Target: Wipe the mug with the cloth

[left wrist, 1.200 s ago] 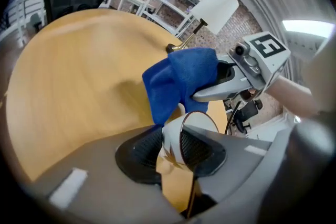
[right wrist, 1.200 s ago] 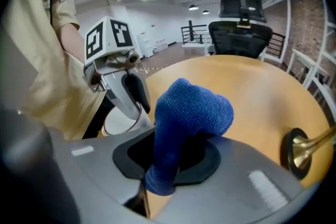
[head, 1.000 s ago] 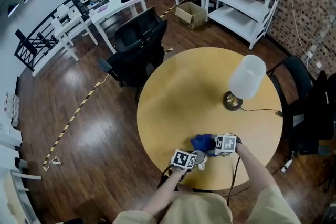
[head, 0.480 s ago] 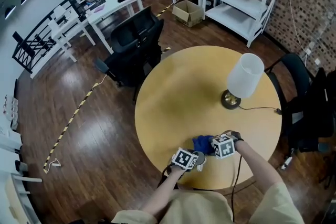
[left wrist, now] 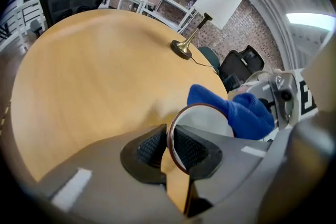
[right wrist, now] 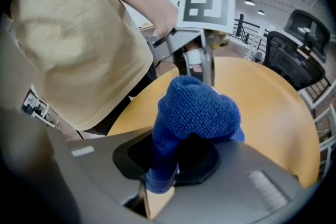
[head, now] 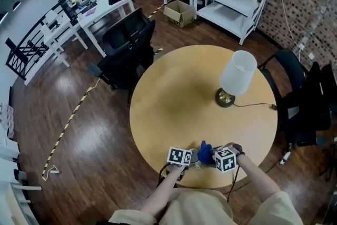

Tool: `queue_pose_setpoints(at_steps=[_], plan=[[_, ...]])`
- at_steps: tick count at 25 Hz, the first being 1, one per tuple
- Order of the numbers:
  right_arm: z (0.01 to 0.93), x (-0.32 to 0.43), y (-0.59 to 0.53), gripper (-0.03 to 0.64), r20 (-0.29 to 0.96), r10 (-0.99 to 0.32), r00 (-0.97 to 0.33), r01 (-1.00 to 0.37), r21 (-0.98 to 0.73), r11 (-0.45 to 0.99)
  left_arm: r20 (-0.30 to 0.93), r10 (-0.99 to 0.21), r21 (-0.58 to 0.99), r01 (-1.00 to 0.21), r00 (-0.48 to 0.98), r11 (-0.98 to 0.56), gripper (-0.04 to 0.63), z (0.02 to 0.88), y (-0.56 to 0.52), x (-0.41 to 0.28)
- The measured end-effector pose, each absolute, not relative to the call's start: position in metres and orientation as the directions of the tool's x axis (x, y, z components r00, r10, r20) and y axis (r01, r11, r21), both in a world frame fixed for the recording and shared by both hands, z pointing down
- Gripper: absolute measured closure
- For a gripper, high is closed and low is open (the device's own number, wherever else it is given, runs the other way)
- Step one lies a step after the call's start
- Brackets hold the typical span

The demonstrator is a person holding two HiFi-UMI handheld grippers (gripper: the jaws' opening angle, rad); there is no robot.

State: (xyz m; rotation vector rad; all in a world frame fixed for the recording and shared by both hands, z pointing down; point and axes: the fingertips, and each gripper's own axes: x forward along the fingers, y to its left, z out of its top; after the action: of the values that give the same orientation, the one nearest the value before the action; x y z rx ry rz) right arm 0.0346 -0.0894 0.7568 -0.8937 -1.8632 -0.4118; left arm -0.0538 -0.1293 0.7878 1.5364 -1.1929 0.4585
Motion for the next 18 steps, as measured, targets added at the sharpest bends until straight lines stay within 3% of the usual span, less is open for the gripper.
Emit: queue_pose_setpoints(at_steps=[13,15,18], plan=[[0.767,0.039,-0.056,0.538,0.897,0.363,-0.251,0.764,-0.047,0.644,0.793,-0.436,0.536,-0.827,0.425,0.17,0.549,0.786,-0.128,-0.055],[0.765,0.043,-0.068,0.538,0.882,0.356,-0.307,0.687,-0.054,0.725,0.802,-0.434,0.526,-0.829,0.411,0.189,0.553,0.787,-0.127,-0.055],[0.755,0.054,-0.104,0.538,0.837,0.293,-0.463,0.453,-0.061,0.889,0.815,-0.436,0.515,-0.823,0.382,0.24,0.566,0.788,-0.125,-0.056]])
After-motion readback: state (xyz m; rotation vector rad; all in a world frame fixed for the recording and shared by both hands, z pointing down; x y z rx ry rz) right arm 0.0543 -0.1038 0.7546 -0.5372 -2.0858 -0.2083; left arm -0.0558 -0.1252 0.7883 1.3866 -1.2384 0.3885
